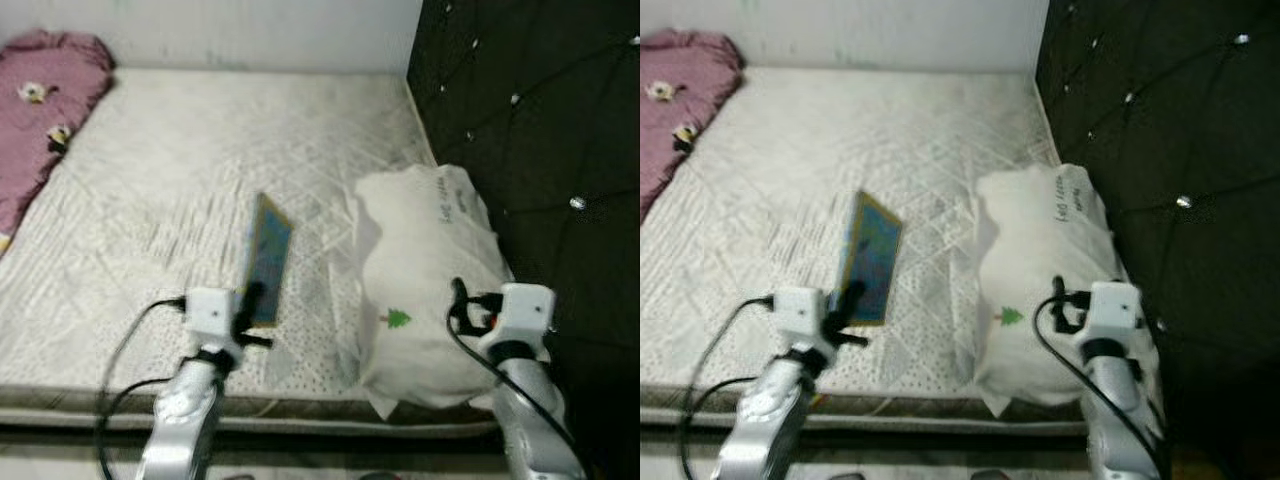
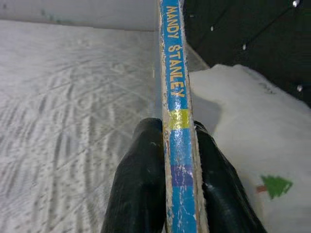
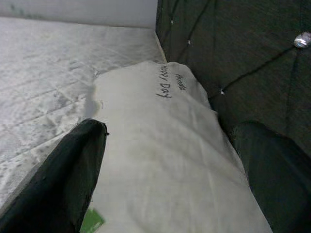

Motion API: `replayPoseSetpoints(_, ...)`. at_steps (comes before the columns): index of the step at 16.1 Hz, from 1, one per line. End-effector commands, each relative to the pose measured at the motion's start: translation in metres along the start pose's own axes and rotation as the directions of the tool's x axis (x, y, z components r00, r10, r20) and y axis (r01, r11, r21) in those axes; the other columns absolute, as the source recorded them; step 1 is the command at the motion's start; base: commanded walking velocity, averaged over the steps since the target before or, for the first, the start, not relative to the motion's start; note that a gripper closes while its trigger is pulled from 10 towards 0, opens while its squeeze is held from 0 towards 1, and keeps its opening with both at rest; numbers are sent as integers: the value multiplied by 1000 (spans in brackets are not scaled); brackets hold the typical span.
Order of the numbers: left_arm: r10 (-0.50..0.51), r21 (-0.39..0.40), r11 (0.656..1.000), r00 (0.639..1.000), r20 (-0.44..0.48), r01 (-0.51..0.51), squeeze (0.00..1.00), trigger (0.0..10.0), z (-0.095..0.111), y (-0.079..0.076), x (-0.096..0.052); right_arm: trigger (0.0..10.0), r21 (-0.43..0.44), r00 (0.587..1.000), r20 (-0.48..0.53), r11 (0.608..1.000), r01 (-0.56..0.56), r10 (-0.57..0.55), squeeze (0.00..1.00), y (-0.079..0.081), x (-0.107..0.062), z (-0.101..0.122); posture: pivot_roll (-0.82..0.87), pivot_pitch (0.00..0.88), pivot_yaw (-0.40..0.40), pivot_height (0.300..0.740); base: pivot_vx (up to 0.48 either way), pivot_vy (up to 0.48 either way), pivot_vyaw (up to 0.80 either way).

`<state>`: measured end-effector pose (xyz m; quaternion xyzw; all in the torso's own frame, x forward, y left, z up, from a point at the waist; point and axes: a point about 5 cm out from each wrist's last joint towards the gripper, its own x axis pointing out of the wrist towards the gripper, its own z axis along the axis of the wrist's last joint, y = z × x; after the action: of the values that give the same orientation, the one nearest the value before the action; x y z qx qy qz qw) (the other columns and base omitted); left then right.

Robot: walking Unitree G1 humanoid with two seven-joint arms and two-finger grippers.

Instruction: Clean up the room

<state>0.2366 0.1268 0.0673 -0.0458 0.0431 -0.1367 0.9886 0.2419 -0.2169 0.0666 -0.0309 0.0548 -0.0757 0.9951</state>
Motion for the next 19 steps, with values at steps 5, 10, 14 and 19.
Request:
replayPoseSetpoints(5, 46, 19, 999, 999, 20, -46, 0, 10000, 4, 10, -1, 10000, 0, 1000, 5, 1000, -13, 13, 0, 4, 1, 2, -38, 47, 10, 740, 0, 0, 0)
replayPoseSetpoints(10, 48, -1, 999, 999, -17, -48, 0, 10000, -2, 9, -1, 10000, -1, 1000, -6, 1000, -16, 16, 0, 4, 0, 1, -35, 47, 5, 740, 0, 0, -424)
replayPoseSetpoints(14, 72, -5, 997, 996, -45, -72, 0, 10000, -5, 15, -1, 10000, -4, 1000, -9, 1000, -25, 24, 0, 5, -2, 0, -33, 59, 1, 740, 0, 0, -600)
replayPoseSetpoints(19, 169, -97, 979, 979, -117, -180, 0, 10000, -10, 30, -1, 10000, -17, 998, -25, 998, -54, 54, 0, 5, -7, -1, -31, 90, -29, 740, 0, 0, 0)
